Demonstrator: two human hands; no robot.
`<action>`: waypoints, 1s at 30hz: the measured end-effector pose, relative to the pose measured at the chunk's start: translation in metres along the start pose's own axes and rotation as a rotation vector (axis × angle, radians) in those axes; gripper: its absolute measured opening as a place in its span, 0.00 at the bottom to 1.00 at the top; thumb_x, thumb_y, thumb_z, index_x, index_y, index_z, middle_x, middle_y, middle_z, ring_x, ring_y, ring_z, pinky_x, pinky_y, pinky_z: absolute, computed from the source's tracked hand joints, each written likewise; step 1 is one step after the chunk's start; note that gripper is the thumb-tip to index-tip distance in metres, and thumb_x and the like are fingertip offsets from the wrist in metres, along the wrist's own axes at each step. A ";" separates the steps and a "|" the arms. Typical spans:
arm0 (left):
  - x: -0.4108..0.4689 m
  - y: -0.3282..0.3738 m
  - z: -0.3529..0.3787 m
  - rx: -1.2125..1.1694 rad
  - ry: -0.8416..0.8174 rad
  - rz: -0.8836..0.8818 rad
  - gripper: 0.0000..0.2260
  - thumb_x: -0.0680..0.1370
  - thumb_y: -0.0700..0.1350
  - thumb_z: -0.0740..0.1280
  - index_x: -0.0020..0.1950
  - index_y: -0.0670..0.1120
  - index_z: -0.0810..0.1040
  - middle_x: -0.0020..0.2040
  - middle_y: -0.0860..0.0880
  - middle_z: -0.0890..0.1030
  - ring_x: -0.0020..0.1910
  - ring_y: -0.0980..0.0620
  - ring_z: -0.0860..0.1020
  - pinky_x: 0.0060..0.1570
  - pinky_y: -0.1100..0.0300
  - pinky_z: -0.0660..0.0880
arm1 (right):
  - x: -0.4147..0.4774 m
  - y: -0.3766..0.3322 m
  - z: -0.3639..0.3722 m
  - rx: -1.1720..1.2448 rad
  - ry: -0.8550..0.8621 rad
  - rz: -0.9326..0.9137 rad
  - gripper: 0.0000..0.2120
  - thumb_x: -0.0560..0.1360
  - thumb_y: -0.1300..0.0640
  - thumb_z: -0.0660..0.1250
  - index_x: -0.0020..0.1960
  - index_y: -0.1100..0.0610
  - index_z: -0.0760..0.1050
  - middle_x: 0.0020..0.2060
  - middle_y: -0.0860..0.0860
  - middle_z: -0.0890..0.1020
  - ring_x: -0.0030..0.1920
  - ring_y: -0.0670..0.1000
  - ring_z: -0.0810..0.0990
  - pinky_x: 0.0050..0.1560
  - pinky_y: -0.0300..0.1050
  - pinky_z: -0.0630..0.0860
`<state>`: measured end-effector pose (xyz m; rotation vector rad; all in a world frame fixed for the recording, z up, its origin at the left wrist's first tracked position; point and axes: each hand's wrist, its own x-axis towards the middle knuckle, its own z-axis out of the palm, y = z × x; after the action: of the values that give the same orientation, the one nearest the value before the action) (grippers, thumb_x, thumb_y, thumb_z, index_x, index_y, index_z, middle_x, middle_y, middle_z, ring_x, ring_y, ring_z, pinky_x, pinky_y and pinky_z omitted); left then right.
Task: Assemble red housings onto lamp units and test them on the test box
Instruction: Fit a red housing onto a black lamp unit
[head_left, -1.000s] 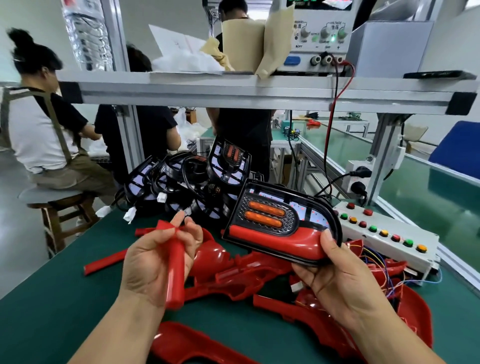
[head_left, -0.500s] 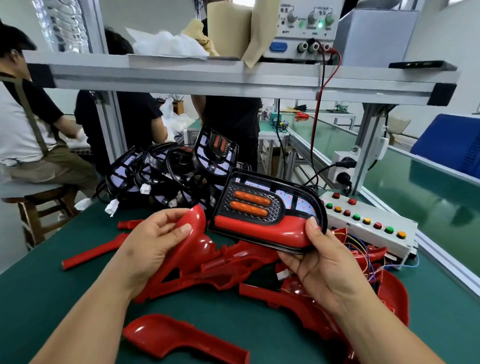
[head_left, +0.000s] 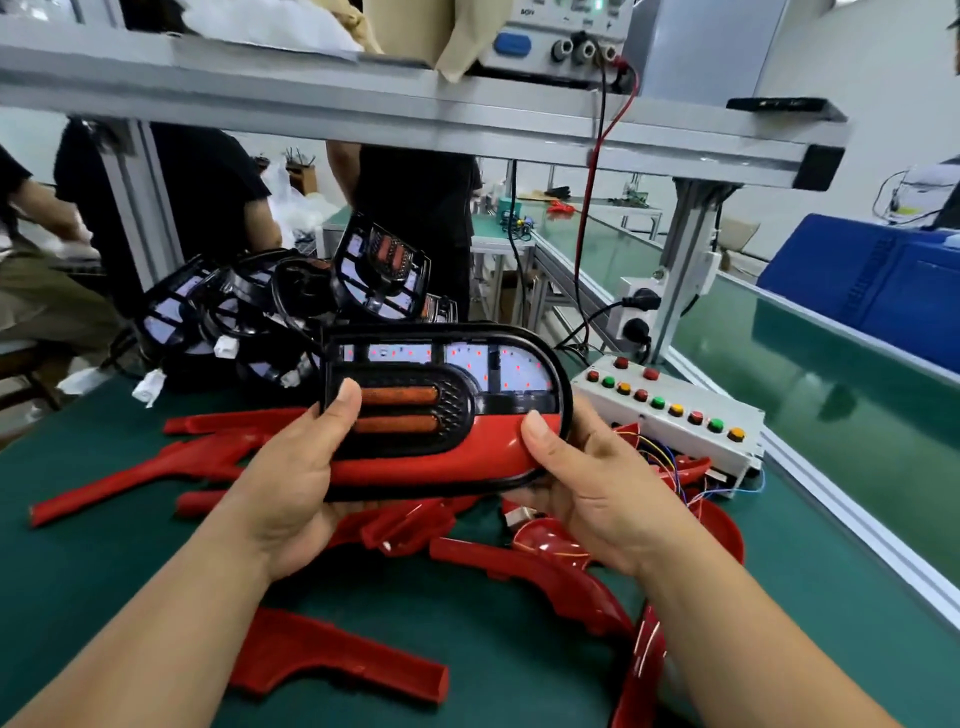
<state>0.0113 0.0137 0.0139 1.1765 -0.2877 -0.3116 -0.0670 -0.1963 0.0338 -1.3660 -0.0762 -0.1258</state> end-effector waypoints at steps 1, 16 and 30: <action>0.000 -0.001 0.000 -0.029 0.035 -0.005 0.20 0.73 0.60 0.63 0.53 0.49 0.85 0.54 0.42 0.85 0.48 0.42 0.85 0.37 0.51 0.81 | -0.003 -0.010 -0.005 -0.312 0.048 -0.008 0.23 0.67 0.40 0.69 0.58 0.48 0.74 0.48 0.48 0.85 0.46 0.47 0.85 0.45 0.43 0.81; 0.005 0.005 -0.013 -0.386 0.270 0.067 0.09 0.78 0.55 0.63 0.55 0.56 0.79 0.50 0.46 0.86 0.44 0.44 0.86 0.38 0.45 0.82 | -0.045 -0.012 -0.012 -1.657 -0.090 0.204 0.25 0.61 0.29 0.67 0.50 0.44 0.72 0.50 0.40 0.76 0.52 0.42 0.75 0.52 0.36 0.72; -0.012 0.010 0.002 -0.150 0.057 0.103 0.17 0.74 0.51 0.64 0.62 0.65 0.74 0.55 0.46 0.85 0.52 0.41 0.84 0.41 0.45 0.81 | -0.001 -0.057 0.017 -1.185 0.280 -0.478 0.16 0.61 0.35 0.70 0.44 0.39 0.71 0.43 0.36 0.75 0.48 0.32 0.72 0.45 0.26 0.69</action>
<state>0.0000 0.0197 0.0230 1.0175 -0.2697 -0.2053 -0.0756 -0.1913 0.0925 -2.4709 -0.0958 -0.8663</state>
